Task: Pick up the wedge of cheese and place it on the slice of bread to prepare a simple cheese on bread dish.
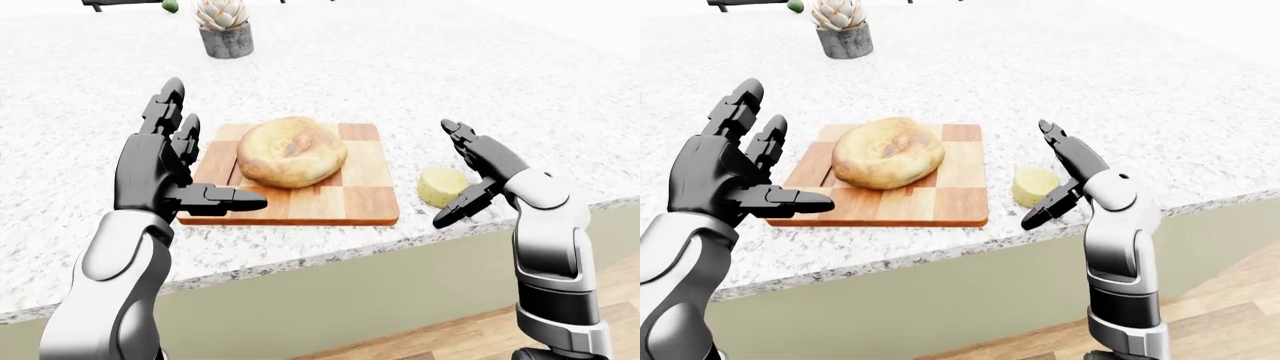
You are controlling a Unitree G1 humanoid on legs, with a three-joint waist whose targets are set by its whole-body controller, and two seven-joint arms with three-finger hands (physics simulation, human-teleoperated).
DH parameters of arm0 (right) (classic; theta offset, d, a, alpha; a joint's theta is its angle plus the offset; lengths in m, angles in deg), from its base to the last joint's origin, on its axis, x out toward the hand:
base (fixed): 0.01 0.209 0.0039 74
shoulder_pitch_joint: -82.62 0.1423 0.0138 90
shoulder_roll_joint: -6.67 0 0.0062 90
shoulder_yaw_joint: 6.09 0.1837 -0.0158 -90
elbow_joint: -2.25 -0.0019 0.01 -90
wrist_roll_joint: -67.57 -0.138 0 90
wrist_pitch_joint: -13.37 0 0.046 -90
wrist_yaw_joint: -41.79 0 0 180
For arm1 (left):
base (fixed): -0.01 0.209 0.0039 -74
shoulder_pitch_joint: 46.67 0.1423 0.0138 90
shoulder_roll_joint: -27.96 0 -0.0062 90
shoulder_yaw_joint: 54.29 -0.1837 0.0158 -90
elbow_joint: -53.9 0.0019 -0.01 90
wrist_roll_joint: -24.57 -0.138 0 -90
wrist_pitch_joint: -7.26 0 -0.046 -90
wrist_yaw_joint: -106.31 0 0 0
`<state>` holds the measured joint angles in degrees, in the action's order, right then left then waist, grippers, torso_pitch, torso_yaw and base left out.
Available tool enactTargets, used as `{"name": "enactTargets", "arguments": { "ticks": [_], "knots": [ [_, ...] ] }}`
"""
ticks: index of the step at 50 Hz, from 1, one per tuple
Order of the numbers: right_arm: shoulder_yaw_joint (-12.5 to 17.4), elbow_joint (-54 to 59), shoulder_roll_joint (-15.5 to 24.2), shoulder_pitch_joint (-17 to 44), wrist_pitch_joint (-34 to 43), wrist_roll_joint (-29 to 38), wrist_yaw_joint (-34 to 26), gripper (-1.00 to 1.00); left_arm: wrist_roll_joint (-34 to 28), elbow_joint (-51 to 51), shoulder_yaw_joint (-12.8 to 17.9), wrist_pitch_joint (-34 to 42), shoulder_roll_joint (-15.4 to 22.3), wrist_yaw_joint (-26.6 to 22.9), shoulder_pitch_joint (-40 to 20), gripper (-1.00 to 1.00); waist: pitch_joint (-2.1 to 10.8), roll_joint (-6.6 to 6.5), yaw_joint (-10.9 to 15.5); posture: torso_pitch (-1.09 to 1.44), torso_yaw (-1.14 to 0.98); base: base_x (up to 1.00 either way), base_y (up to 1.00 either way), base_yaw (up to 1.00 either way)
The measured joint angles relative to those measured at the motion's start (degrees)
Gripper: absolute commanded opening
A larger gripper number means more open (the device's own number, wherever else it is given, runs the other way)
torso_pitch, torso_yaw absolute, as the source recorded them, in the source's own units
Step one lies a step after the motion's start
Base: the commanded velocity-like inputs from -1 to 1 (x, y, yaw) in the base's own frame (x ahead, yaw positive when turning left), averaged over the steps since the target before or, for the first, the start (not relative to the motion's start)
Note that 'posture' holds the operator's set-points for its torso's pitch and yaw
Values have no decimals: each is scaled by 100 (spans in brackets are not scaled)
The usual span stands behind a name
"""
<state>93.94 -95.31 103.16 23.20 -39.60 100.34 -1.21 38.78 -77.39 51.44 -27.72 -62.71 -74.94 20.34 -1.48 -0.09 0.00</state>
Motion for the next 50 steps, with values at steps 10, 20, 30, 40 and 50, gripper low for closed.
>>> {"name": "enactTargets", "arguments": {
  "ticks": [10,20,30,40,50],
  "knots": [
    [82,-129,24,-148,-126,52,-191,38,10,-21,60,6,29,-15,21,100,34,45,-16,0,0,0,0,0],
    [185,-34,65,-141,-459,305,194,-8,5,-17,33,-28,24,-12,44,100,47,62,16,0,0,0,0,0],
    [130,-196,64,-5,-284,531,34,-55,-14,-10,39,-44,17,-34,60,100,45,56,12,0,0,0,0,0],
    [-141,-219,154,621,278,741,-647,-100,40,-26,129,-11,55,-48,47,100,-34,-28,-23,0,0,0,0,0],
    [-467,2,100,2026,613,1152,-1154,-100,227,-93,292,66,168,10,-2,100,-79,-85,-54,0,0,0,0,0]
  ]
}}
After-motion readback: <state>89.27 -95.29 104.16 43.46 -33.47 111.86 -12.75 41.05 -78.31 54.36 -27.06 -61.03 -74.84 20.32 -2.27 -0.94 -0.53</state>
